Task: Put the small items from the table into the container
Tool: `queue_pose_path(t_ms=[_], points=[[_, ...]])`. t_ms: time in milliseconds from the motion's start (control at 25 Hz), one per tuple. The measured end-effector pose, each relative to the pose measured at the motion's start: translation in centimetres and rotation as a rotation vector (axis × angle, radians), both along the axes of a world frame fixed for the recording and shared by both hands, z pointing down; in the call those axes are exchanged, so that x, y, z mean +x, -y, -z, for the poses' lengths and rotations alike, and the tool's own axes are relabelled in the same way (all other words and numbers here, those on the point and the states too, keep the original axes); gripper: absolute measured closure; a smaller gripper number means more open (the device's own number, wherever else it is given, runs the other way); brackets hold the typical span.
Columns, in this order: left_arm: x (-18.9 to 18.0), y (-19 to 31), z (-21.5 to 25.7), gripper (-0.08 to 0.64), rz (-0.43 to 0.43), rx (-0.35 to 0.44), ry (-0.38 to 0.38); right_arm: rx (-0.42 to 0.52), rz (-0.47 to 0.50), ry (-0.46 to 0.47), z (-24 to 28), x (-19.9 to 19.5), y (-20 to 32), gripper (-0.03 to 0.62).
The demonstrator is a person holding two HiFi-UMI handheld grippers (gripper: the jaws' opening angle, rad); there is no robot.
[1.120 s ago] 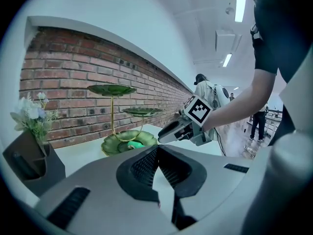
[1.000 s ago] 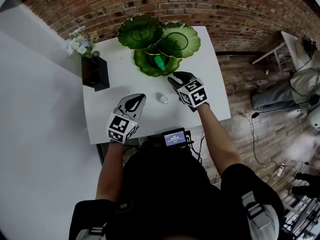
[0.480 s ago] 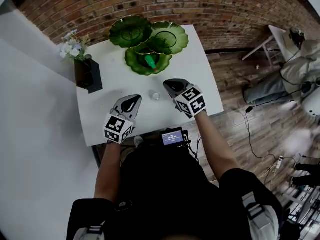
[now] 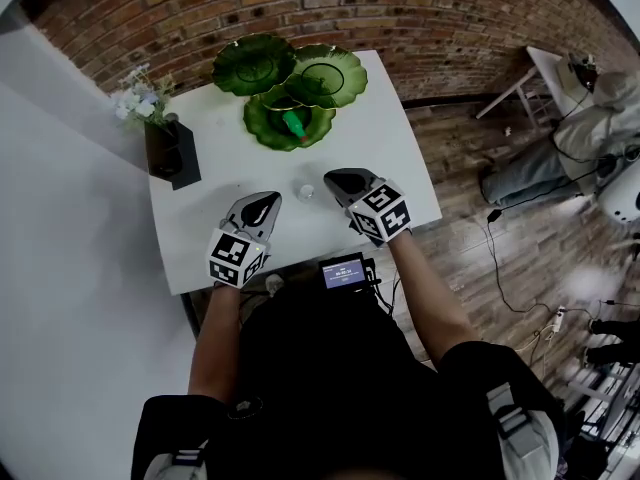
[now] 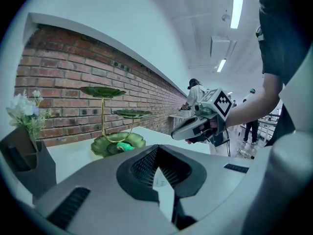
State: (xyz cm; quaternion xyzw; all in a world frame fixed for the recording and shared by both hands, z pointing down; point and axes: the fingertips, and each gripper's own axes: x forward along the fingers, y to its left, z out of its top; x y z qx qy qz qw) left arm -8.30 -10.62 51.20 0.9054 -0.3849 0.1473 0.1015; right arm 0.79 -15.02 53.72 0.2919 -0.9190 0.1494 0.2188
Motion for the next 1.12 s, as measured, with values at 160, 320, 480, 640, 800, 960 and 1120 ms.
queue_pose_path(t_ms=[160,320,480,640,800,960,1120], points=[[0.1,0.0,0.3,0.551,0.005,-0.004,-0.037,-0.004,-0.008,0.004,-0.2,0.2,-0.4,0.577],[0.0,0.1,0.3,0.551,0.006,-0.005,-0.033,-0.023,-0.006,0.013,-0.5,0.2,-0.7,0.577],[-0.2,0.2,0.3,0.551,0.01,0.0,-0.029,-0.049,0.0,0.027,-0.7,0.1,-0.8,0.575],[-0.5,0.3,0.2,0.551,0.018,0.006,-0.032,-0.056,0.001,0.035,-1.0,0.0,-0.7,0.577],[-0.7,0.3,0.1,0.551,0.022,0.004,-0.033,-0.059,0.012,0.035,-1.0,-0.3,-0.7,0.577],[-0.8,0.4,0.1,0.551,0.029,0.006,-0.026,-0.064,0.017,0.04,-0.8,-0.4,-0.5,0.575],[-0.9,0.5,0.1,0.551,0.035,0.01,-0.024,-0.064,0.013,0.039,-0.9,-0.3,-0.4,0.575]])
